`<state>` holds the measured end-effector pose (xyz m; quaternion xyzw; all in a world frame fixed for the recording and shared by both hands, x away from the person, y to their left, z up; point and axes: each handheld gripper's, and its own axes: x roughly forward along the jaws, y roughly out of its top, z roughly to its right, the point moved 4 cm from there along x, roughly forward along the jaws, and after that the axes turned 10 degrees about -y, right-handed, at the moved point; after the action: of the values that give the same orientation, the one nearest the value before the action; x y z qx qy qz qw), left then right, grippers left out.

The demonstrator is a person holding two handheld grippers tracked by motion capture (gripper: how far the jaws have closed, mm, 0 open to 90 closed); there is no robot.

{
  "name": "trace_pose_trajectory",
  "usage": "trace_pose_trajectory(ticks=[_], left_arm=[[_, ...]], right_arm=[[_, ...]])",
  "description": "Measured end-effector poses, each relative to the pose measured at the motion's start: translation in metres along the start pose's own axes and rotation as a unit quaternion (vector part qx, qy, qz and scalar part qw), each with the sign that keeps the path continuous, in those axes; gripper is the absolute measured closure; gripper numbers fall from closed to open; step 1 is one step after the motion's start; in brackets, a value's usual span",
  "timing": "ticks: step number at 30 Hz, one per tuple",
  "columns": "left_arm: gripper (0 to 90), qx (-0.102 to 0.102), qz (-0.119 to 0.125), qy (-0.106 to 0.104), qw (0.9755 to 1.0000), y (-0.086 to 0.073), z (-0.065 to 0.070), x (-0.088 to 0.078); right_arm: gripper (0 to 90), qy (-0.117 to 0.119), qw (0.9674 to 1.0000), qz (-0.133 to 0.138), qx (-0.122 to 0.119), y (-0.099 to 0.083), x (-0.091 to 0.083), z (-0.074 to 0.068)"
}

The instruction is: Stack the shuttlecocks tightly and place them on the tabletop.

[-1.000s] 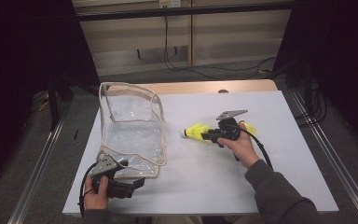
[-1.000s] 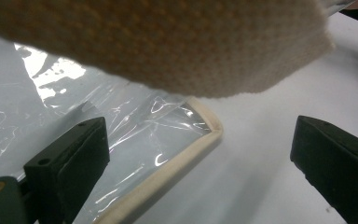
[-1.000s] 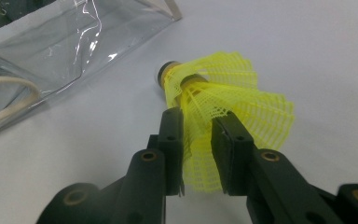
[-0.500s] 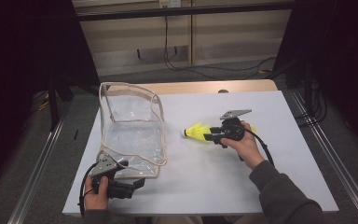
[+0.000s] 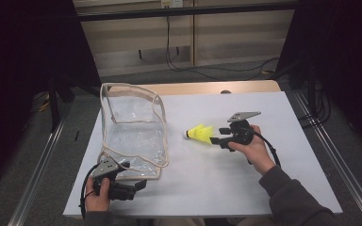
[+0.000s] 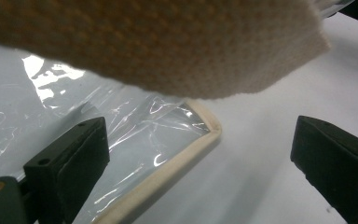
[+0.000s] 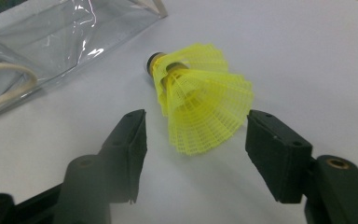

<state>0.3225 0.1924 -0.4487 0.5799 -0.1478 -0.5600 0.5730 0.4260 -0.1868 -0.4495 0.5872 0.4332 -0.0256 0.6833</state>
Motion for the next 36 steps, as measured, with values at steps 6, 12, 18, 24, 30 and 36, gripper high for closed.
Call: trace_pose_trajectory(ticks=[6, 12, 18, 24, 30, 36], left_arm=[[4.3, 0.0, 0.002, 0.0, 1.0, 0.0, 0.0, 0.0], [4.3, 0.0, 0.002, -0.002, 1.0, 0.0, -0.001, 0.0], [4.3, 0.001, 0.0, -0.001, 1.0, 0.0, -0.001, 0.001], [4.2, 0.001, 0.0, -0.001, 1.0, 0.0, -0.001, 0.001], [4.2, 0.0, 0.0, 0.001, 1.0, 0.001, 0.0, 0.001], [4.2, 0.002, -0.001, 0.0, 1.0, 0.001, 0.0, 0.002]], right_arm=[[33.9, -0.008, 0.9999, 0.006, -0.011, -0.001, -0.011, 0.0], [29.6, -0.011, 0.9998, 0.009, -0.01, -0.009, -0.021, 0.002], [25.7, -0.009, 0.9999, 0.012, 0.0, -0.018, -0.028, 0.006], [23.7, -0.007, 0.9997, 0.021, -0.001, -0.021, -0.036, 0.006], [21.2, -0.01, 0.9997, 0.022, -0.002, -0.025, -0.039, 0.008], [19.0, -0.017, 0.9995, 0.025, -0.001, -0.026, -0.046, 0.013]])
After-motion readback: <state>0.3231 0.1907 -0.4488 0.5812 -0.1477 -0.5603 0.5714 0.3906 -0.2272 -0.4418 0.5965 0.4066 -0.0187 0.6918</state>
